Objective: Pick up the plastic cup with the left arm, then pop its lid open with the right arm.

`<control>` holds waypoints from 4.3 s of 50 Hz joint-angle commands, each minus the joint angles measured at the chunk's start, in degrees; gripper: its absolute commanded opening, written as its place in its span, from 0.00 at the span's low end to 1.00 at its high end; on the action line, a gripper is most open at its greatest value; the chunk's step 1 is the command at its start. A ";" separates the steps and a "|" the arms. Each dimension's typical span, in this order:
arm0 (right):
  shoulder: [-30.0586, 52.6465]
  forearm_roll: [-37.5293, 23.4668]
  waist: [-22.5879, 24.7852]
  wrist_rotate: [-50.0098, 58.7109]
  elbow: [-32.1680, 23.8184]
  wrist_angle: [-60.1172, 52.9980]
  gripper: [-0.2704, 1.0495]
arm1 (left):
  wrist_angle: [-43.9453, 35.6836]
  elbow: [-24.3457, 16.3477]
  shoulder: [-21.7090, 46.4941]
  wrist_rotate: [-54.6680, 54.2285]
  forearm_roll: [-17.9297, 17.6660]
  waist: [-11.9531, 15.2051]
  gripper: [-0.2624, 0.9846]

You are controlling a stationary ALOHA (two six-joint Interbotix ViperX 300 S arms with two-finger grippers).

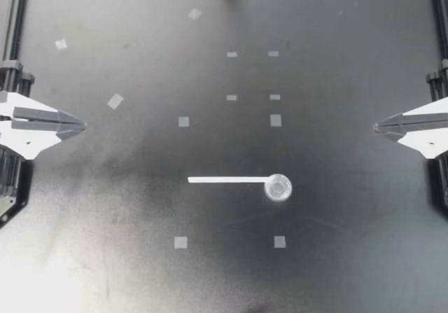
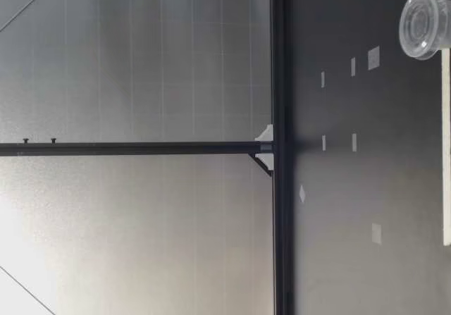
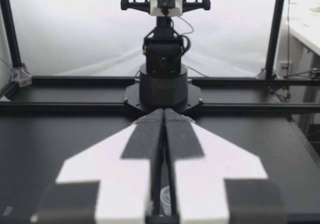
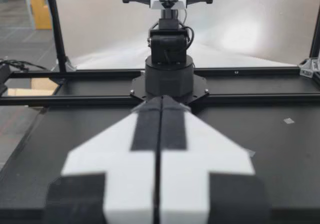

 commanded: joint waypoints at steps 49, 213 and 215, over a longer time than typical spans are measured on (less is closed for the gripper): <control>16.88 1.67 -0.09 11.07 -7.91 19.86 0.18 | 3.52 -19.95 41.04 4.39 -5.54 -0.79 0.22; 53.96 1.41 3.78 21.01 -7.91 2.64 0.18 | 1.67 -41.31 78.57 5.27 -5.54 -2.72 0.73; 54.14 1.41 3.78 21.01 -8.00 2.55 0.18 | 1.67 -41.40 78.57 5.27 -5.63 -2.72 0.73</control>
